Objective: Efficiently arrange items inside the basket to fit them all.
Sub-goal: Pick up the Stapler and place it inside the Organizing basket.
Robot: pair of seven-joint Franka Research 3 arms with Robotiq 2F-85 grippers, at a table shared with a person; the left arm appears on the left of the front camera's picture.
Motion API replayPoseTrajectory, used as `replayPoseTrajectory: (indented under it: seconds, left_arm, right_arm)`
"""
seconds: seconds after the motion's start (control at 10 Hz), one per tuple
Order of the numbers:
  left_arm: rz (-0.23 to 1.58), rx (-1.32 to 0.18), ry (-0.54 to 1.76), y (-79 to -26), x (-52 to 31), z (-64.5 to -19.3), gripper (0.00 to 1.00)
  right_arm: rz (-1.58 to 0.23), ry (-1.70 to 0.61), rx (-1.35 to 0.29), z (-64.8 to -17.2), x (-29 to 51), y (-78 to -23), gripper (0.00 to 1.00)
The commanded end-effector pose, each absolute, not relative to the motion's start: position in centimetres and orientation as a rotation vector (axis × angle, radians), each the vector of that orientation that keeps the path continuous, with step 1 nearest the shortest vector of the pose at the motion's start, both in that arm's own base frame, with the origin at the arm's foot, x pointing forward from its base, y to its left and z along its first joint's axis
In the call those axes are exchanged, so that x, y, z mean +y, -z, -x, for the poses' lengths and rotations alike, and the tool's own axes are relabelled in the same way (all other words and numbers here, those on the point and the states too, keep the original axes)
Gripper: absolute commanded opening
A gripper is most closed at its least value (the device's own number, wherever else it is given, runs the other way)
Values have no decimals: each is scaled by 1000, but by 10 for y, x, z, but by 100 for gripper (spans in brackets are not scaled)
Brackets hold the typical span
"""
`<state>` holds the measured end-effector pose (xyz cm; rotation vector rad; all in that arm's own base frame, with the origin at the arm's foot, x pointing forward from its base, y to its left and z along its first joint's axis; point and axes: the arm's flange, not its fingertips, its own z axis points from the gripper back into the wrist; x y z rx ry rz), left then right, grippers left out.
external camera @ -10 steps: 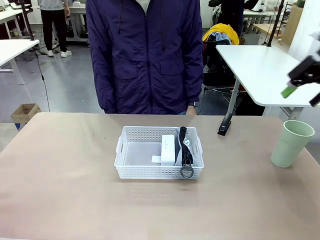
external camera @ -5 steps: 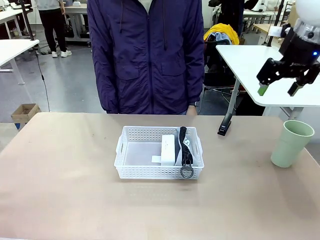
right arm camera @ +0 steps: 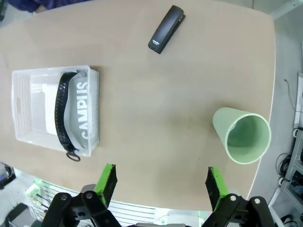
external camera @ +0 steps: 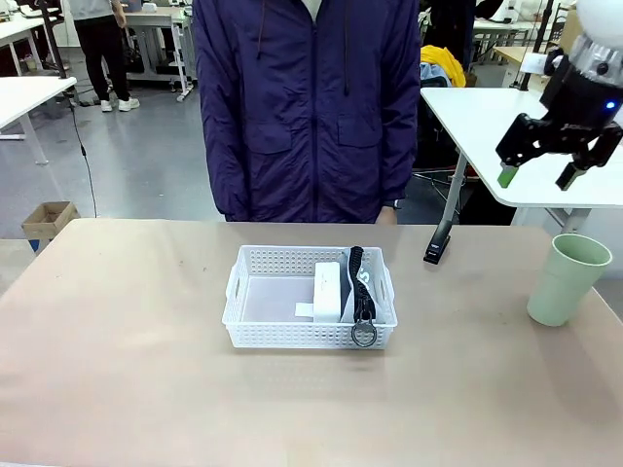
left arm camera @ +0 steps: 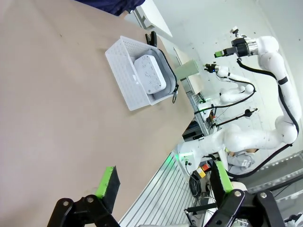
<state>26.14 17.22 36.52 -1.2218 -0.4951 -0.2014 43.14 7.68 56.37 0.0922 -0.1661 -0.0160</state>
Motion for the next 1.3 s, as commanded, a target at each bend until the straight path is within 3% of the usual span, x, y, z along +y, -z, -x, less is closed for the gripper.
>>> replayPoseTrajectory:
  seconds: [0.0,0.6,1.2]
  left_arm:
    - [1237,-494,189,-370,172,-260,100]
    - [1237,-494,189,-370,172,-260,100]
    - [1237,-494,189,-370,172,-260,100]
  right_arm:
    - [-74,129,-199,-455,103,-557,100]
    - [-24,313,-248,-538,124,-483,100]
    - [-17,317,-186,-604,124,-386,100]
